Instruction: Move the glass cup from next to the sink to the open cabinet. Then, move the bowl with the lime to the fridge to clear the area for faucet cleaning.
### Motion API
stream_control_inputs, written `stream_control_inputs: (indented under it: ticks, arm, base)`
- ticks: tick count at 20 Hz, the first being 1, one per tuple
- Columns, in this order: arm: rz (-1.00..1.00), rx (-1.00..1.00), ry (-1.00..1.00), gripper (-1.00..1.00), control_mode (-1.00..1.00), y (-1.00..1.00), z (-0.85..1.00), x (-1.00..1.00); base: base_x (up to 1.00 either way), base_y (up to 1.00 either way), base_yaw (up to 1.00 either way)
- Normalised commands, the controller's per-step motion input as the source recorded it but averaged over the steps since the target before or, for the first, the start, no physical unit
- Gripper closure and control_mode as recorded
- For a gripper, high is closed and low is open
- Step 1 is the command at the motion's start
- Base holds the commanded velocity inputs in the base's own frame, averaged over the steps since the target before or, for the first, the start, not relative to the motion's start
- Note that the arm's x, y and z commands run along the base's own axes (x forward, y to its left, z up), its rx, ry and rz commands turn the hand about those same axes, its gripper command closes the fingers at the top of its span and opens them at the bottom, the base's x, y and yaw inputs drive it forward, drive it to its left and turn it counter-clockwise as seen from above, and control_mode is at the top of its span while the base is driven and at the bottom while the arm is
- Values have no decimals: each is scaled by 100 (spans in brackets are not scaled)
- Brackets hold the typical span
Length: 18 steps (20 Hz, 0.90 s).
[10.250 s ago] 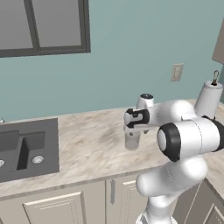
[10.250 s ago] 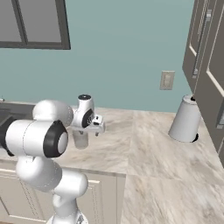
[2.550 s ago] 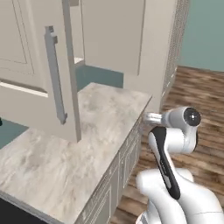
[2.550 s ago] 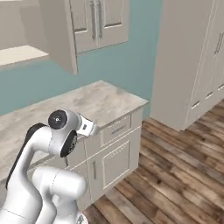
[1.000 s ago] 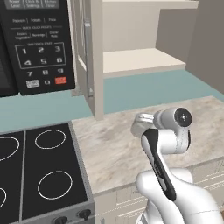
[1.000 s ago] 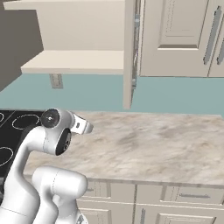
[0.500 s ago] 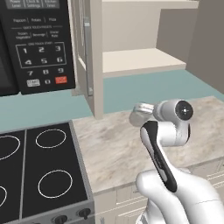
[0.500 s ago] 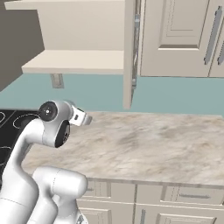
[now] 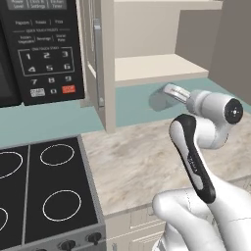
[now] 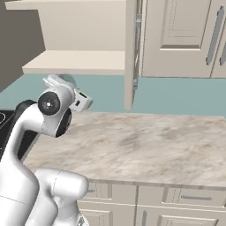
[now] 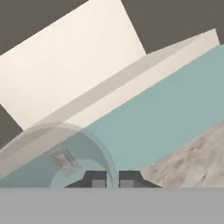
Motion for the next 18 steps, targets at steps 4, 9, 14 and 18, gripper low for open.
stream_control_inputs:
  ticks: [4, 9, 14, 18]
  arm:
    - [0, 13, -15, 100, -100, 0, 100, 0]
    - [0, 2, 1, 100, -100, 0, 100, 1]
    - [0, -8, 24, 100, -100, 3, 43, 7]
    - [4, -15, 2, 100, -100, 27, -9, 4]
  base:
    - [0, 0, 0]
    - [0, 0, 0]
    - [0, 0, 0]
    - [0, 0, 0]
